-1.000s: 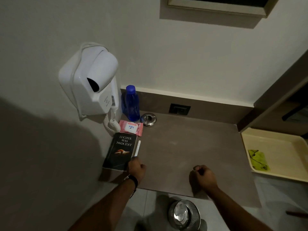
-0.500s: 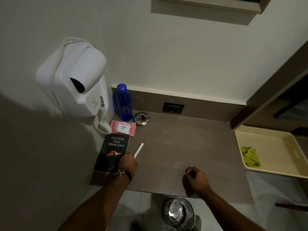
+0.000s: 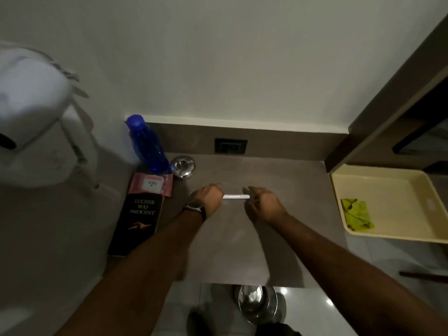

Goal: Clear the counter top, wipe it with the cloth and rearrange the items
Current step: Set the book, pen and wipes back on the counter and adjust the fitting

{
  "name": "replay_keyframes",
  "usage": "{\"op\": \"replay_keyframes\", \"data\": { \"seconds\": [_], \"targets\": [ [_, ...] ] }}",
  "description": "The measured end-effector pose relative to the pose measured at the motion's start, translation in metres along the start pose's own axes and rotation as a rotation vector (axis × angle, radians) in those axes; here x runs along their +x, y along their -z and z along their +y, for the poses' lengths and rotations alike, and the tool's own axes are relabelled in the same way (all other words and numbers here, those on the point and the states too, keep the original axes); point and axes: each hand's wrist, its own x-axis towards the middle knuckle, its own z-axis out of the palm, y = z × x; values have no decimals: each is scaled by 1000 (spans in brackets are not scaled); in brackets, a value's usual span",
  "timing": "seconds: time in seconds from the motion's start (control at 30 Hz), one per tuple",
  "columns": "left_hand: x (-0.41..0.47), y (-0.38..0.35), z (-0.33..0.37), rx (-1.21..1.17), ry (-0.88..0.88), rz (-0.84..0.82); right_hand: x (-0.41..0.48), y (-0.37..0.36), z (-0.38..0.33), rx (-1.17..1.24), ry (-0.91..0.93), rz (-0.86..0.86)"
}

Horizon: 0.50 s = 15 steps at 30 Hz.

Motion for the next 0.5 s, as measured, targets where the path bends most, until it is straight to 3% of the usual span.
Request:
{"op": "replay_keyframes", "data": {
  "seconds": [0.23,0.5],
  "targets": [
    [39,-23,21,0,5,-48,34,1,29,-73,-86,-121],
    [59,-27,33,-121,102,-46,53,-1,48,-117,-65,-56]
  ]
}}
